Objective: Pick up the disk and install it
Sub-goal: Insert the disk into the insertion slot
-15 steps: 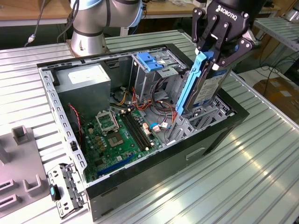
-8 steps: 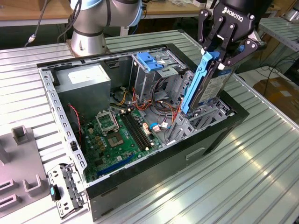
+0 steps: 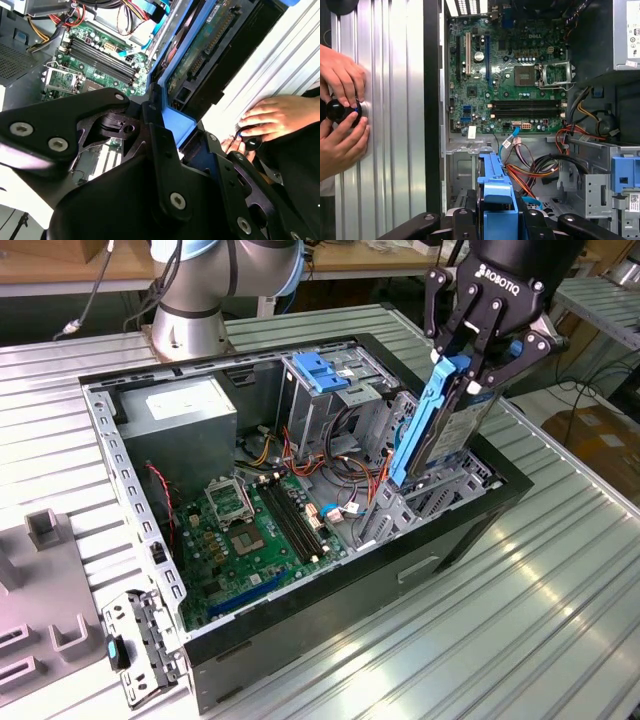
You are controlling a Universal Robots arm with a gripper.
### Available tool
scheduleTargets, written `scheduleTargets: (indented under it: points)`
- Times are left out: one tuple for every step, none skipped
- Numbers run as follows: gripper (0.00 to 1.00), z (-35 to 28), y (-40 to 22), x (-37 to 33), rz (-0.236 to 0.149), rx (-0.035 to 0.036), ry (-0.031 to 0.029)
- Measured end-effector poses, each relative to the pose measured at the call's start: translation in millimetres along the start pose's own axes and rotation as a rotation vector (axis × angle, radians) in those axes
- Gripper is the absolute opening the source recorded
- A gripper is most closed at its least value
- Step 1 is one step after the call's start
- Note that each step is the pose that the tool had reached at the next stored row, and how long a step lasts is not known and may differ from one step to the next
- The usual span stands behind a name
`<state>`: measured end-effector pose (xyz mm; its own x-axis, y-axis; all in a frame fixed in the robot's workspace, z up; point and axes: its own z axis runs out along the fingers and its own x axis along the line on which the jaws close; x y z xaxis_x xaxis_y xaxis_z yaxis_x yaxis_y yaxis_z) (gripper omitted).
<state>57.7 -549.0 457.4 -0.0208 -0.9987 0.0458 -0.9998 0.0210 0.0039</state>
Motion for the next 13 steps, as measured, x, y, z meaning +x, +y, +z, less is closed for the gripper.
scheduleTargets:
  points:
    - [0.37,0.4,-0.1,0.0,0.0,0.0,-0.0011]
    - [0.37,0.6,-0.2,0.1,0.0,0.0,-0.0031]
    - [0.37,0.8,-0.3,0.2,0.0,-0.0001,-0.0057]
    - [0.37,0.9,-0.5,0.5,0.0,-0.0001,-0.0079]
    - [0.37,1.3,-0.7,1.2,0.0,-0.0002,-0.0116]
    - [0.37,1.5,-1.0,2.1,0.0,-0.0004,-0.0154]
    - [0.37,1.7,-1.1,3.0,0.0,-0.0004,-0.0192]
    - [0.37,1.9,-1.2,3.8,0.0,-0.0004,-0.0226]
    - [0.37,2.3,-1.4,5.7,0.0,-0.0005,-0.0259]
    - [0.37,3.0,-1.5,8.1,0.0,-0.0006,-0.0289]
    - [0.37,3.7,-1.5,10.3,0.0,-0.0008,-0.035]
    - [0.37,4.0,-1.5,10.9,0.0,-0.0008,-0.0389]
    - [0.37,4.4,-1.5,11.2,0.0,-0.0008,-0.0406]
